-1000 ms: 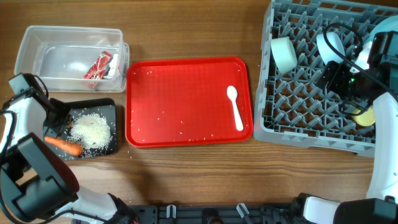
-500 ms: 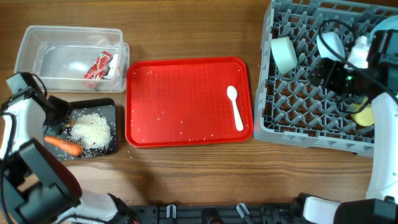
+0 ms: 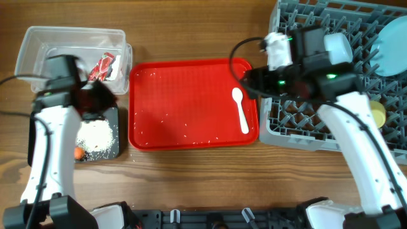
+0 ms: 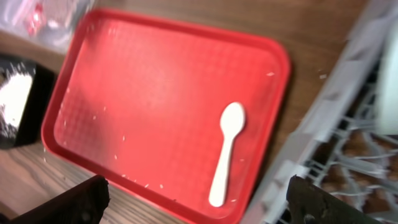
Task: Sort waste into correct bins and load items into the dishwasher rack
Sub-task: 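Reach the right gripper to the white spoon and grasp it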
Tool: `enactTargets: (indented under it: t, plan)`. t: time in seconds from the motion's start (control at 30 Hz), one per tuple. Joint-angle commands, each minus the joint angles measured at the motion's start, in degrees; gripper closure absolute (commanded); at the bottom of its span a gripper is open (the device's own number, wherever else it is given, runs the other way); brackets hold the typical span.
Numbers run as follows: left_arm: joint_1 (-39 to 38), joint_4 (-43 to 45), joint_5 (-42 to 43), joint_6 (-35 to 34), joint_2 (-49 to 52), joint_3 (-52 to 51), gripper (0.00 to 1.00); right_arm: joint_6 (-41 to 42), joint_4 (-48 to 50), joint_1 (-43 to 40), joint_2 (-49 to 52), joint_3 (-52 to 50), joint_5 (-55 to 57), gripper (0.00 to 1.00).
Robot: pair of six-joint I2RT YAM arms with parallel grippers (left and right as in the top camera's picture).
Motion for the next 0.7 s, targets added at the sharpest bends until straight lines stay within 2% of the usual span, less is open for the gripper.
enactTargets:
  t: [0.0,0.17,0.3,0.43,0.67]
  plan:
    - [-9.25,-0.02,-0.39,3.08,1.88,0.31,0.48,5.79,0.11,3.63,6.43,-0.15,3.43,0.06]
    - [-17.68,-0.02,-4.09,3.06,5.4,0.31,0.44,12.2,-0.46,6.25,14.43,-0.15,3.17,0.06]
    - [-21.24,-0.04,-5.88,3.04,8.85,0.31,0.44,14.53,-0.42,7.63,20.37,-0.15,3.74,0.07]
    - [-22.1,-0.02,-6.6,2.84,11.52,0.31,0.43,18.36,1.2,7.63,24.52,-0.15,7.26,0.07]
    - [-22.12,-0.04,-6.6,2.84,13.97,0.31,0.43,19.17,7.21,7.63,29.33,-0.15,13.4,0.07]
